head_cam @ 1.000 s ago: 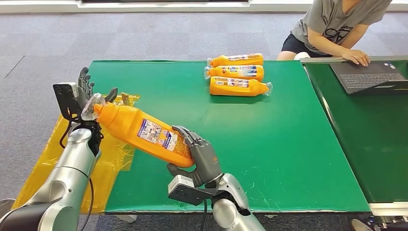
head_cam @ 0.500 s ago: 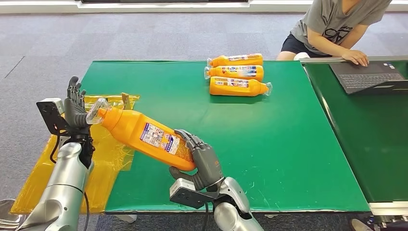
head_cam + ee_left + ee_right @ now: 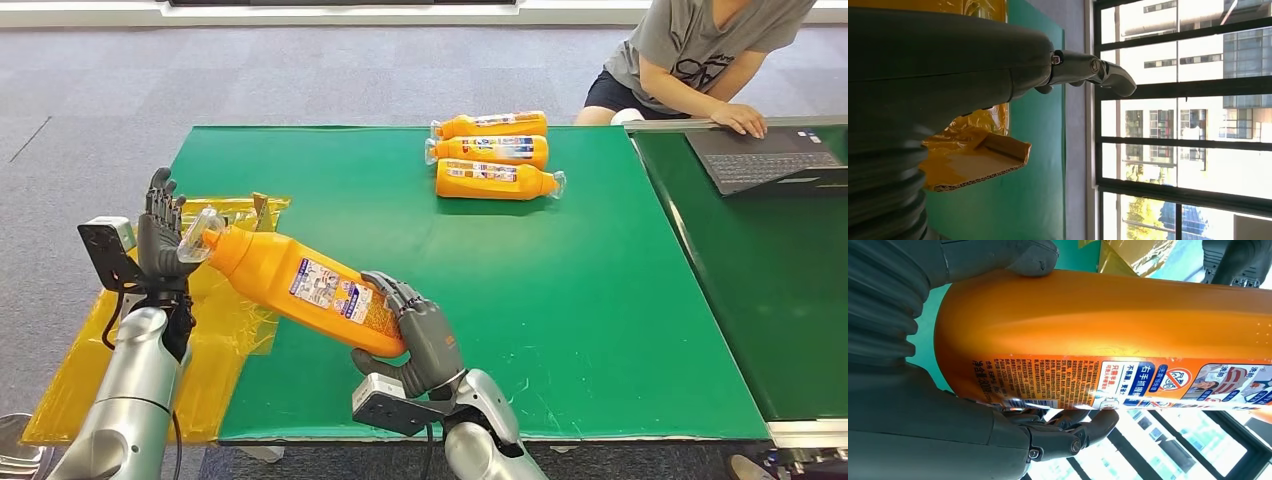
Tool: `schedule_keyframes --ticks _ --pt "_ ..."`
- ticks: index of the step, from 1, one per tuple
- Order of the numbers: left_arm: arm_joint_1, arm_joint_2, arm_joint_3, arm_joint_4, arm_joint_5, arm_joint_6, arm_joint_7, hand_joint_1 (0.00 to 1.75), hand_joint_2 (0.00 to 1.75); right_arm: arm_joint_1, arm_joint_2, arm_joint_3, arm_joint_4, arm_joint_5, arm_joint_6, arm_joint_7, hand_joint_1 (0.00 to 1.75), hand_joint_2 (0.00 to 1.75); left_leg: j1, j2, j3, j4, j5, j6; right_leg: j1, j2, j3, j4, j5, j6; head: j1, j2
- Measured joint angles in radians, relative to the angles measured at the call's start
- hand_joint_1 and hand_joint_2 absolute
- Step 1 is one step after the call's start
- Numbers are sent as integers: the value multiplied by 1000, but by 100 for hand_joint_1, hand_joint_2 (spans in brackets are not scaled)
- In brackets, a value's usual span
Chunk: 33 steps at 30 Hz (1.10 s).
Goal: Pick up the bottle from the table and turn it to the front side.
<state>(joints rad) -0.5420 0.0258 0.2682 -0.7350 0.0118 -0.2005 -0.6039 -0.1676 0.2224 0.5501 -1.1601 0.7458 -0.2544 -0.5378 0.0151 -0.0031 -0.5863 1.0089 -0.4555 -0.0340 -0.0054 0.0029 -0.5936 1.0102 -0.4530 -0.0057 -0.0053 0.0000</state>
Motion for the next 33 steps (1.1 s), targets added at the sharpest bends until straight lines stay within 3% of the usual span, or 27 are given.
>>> schedule_keyframes --ticks 11,22,28,33 --pt "20 2 0 -25 0 -39 0 0 175 0 0 0 0 2 1 -1 175 175 0 0 0 0 0 0 0 0 0 0 0 0 0 0" --pt "107 25 0 -97 4 -448 -91 0 175 0 -5 0 0 -11 5 -17 175 175 0 1 0 0 0 0 0 0 -1 0 0 0 0 0" --pt "126 40 0 -105 -21 -552 -97 0 175 2 -5 -1 6 -20 6 -19 175 175 0 1 0 0 0 0 0 0 -1 0 0 0 0 0" --pt "142 42 0 -116 -21 -567 -98 0 175 8 -5 -1 11 -22 6 -20 175 175 0 1 0 0 0 0 0 0 -1 0 0 0 0 0"
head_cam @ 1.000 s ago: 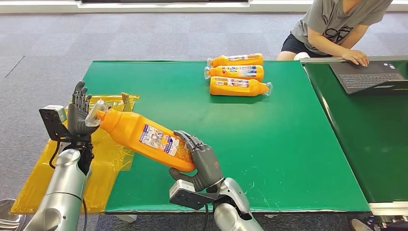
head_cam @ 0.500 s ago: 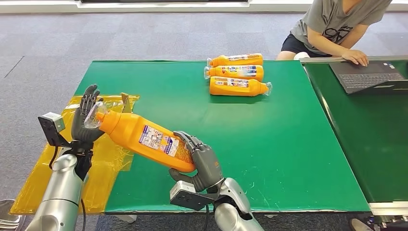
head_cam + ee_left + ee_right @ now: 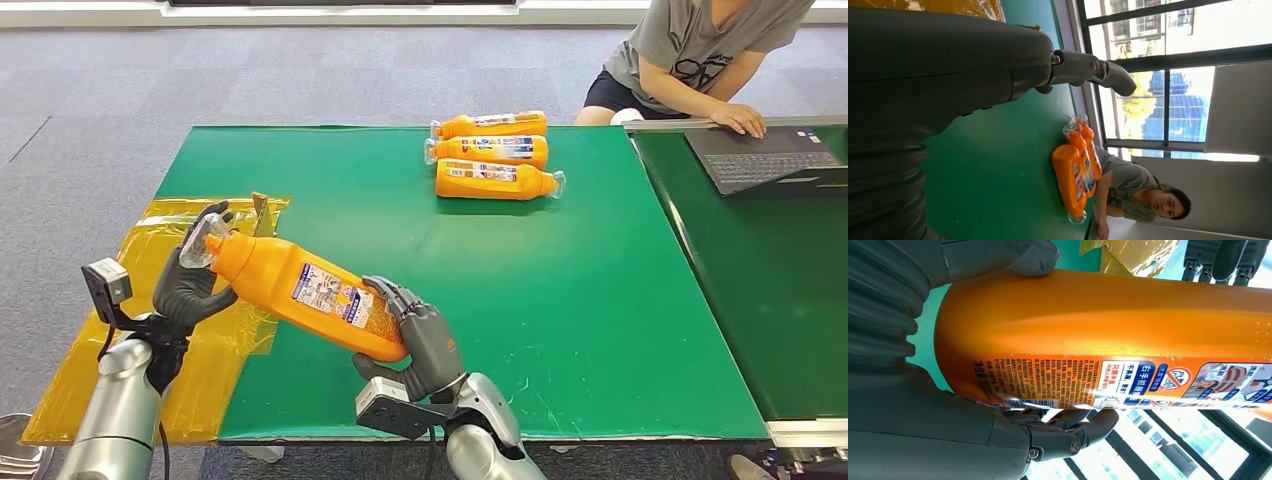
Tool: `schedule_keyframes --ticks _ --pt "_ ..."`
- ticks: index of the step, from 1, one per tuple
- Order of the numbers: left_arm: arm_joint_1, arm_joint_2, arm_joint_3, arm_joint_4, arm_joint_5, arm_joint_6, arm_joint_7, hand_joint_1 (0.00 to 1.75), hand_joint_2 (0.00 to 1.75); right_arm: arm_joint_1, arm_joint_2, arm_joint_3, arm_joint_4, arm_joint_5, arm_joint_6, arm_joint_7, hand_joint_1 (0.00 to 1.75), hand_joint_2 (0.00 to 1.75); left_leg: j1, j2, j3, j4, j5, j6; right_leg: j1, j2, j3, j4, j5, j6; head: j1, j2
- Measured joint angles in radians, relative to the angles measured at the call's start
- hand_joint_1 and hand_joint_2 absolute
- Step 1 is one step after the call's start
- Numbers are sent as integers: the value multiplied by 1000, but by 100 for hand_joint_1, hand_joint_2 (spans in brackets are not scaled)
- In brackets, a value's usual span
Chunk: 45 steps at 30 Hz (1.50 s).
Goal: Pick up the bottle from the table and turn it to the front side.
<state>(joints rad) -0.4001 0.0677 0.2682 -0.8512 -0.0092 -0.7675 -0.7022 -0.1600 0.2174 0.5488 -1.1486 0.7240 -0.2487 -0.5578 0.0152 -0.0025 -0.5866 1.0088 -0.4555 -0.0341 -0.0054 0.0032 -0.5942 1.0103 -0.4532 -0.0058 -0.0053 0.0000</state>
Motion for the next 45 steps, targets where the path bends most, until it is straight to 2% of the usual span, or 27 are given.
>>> schedule_keyframes --ticks 12,18,22,33,45 --pt "19 1 0 -27 -22 -3 0 0 175 10 0 -2 4 3 3 -8 175 175 0 0 0 0 0 0 0 0 0 0 0 0 0 0" --pt "35 -2 0 -60 -26 -38 0 0 175 18 0 -4 4 7 9 -9 175 175 0 0 0 0 0 0 0 0 0 0 0 0 0 0" --pt "80 -10 0 -171 23 -106 -1 0 175 19 0 -5 4 7 17 -9 175 175 0 2 0 0 0 0 0 1 -1 0 0 0 0 0" --pt "135 -26 0 -330 38 -117 -1 0 175 19 0 -6 4 6 19 -10 175 175 0 2 0 0 0 0 0 1 -1 0 0 0 0 0" --pt "224 -75 0 -608 40 -136 -1 0 175 19 0 -7 4 6 18 -15 175 175 0 2 -1 0 0 0 0 1 -2 0 0 0 0 0"
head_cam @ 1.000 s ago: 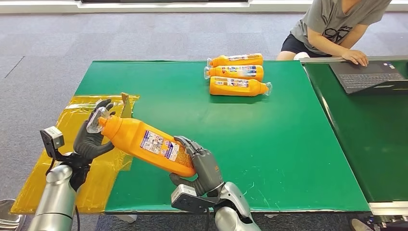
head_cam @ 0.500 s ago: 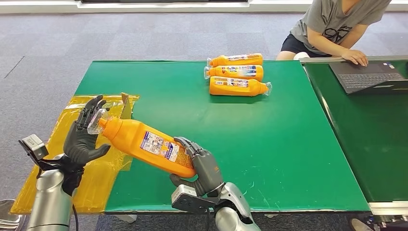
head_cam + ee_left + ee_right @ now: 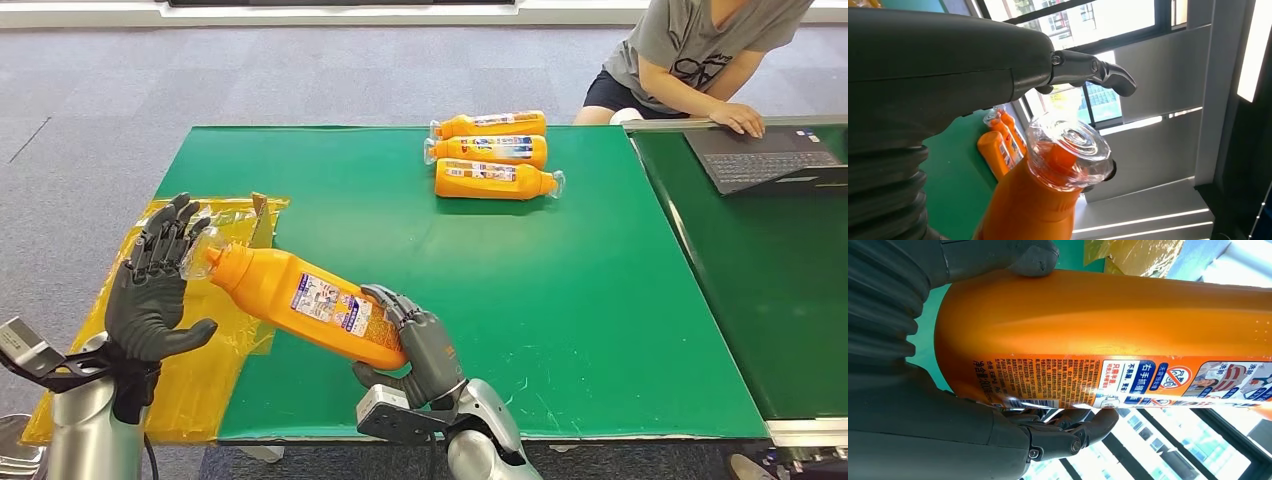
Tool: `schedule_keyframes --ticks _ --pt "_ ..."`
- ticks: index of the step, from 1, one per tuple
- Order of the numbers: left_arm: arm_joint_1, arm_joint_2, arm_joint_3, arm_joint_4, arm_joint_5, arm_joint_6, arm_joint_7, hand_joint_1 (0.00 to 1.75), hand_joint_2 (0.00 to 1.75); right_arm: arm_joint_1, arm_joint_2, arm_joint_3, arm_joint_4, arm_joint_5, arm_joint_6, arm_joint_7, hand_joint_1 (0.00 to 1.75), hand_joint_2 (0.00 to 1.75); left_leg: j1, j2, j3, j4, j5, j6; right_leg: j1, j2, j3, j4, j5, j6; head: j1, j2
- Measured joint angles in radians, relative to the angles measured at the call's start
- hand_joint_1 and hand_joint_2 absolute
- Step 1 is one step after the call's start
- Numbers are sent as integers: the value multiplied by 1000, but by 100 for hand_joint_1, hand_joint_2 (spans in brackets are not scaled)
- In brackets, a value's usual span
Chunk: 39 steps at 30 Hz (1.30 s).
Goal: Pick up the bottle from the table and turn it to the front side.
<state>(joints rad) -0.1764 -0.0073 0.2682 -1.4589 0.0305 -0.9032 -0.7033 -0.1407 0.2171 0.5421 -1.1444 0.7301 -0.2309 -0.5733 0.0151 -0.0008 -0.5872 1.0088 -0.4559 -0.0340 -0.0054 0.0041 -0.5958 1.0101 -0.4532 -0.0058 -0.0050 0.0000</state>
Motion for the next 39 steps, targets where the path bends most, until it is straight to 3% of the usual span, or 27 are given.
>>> schedule_keyframes --ticks 16,27,39 --pt "19 -14 -1 -73 -4 -1 8 0 175 1 0 0 0 0 -1 0 175 175 0 0 0 0 0 0 0 0 0 0 0 0 0 0" --pt "61 -25 -46 -52 -4 -2 4 0 175 1 -1 -4 0 4 1 5 175 175 0 0 0 0 0 0 0 0 0 0 0 0 0 0" --pt "53 -36 -62 20 -14 -3 2 0 175 10 -5 -16 0 6 -4 16 175 175 0 0 0 0 0 0 0 0 0 0 0 0 0 0"
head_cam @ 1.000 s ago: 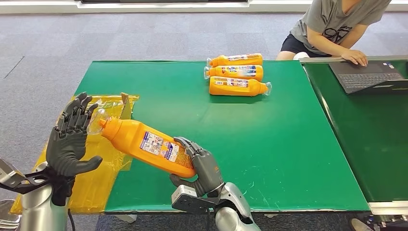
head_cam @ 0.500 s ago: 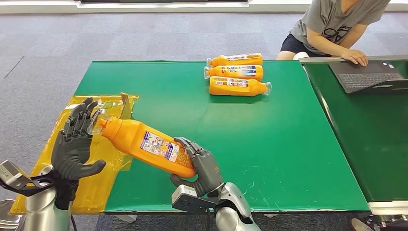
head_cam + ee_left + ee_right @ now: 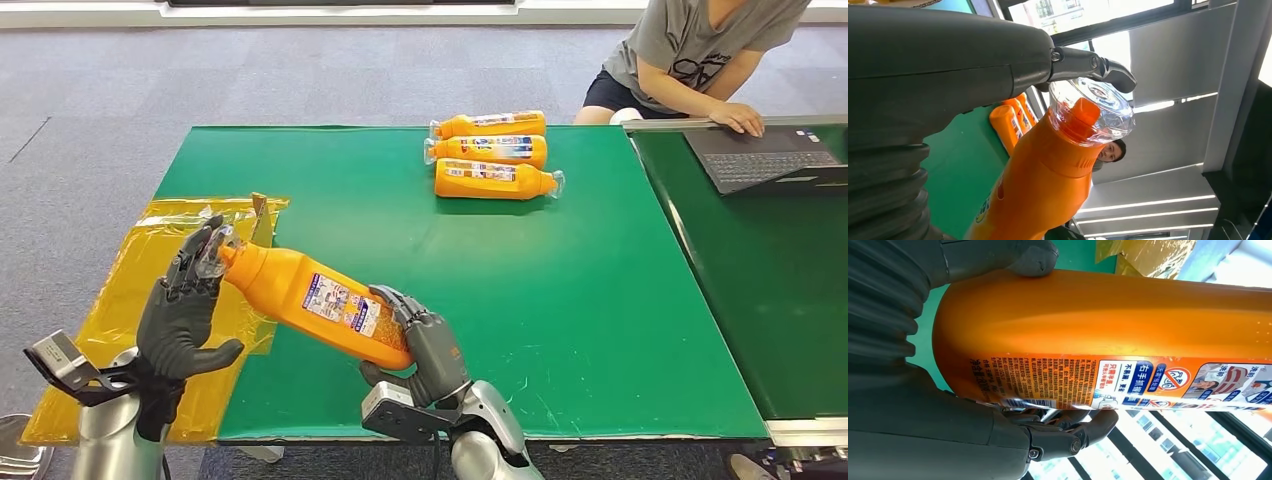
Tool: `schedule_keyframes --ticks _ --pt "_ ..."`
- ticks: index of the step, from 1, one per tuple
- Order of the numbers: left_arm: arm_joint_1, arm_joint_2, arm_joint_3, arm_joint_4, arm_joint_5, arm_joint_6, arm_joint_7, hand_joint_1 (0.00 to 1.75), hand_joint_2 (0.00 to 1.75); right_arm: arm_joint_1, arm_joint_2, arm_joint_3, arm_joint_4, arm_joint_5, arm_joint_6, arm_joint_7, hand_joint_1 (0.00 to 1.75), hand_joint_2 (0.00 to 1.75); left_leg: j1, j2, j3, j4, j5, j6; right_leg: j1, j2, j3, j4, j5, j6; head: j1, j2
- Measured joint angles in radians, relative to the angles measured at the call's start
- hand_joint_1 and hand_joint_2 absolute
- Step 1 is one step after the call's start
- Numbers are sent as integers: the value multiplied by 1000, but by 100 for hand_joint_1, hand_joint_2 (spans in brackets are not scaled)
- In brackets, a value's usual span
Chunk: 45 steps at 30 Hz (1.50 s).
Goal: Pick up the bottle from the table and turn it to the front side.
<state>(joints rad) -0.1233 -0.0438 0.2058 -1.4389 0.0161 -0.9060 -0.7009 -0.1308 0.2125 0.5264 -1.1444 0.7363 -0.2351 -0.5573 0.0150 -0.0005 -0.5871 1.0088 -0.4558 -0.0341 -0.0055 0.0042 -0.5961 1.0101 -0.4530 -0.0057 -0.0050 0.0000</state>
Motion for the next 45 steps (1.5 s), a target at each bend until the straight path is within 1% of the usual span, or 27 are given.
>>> schedule_keyframes --ticks 7,13,25,45 --pt "-39 1 -3 125 23 0 -1 0 175 1 0 -2 0 4 6 -2 175 175 0 0 0 0 0 0 0 0 0 0 0 0 0 0" --pt "-54 1 -4 179 31 0 -1 0 175 2 0 -3 0 4 5 -3 175 175 0 0 0 0 0 0 0 0 0 0 0 0 0 0" --pt "-62 1 -4 213 32 0 -3 0 175 4 0 -3 0 3 5 -2 175 175 0 0 0 0 0 0 0 0 0 0 0 0 0 0" --pt "-69 3 -4 228 32 0 -3 0 175 4 0 -6 0 3 5 -1 175 175 0 0 0 0 0 0 0 0 0 0 0 0 0 0"
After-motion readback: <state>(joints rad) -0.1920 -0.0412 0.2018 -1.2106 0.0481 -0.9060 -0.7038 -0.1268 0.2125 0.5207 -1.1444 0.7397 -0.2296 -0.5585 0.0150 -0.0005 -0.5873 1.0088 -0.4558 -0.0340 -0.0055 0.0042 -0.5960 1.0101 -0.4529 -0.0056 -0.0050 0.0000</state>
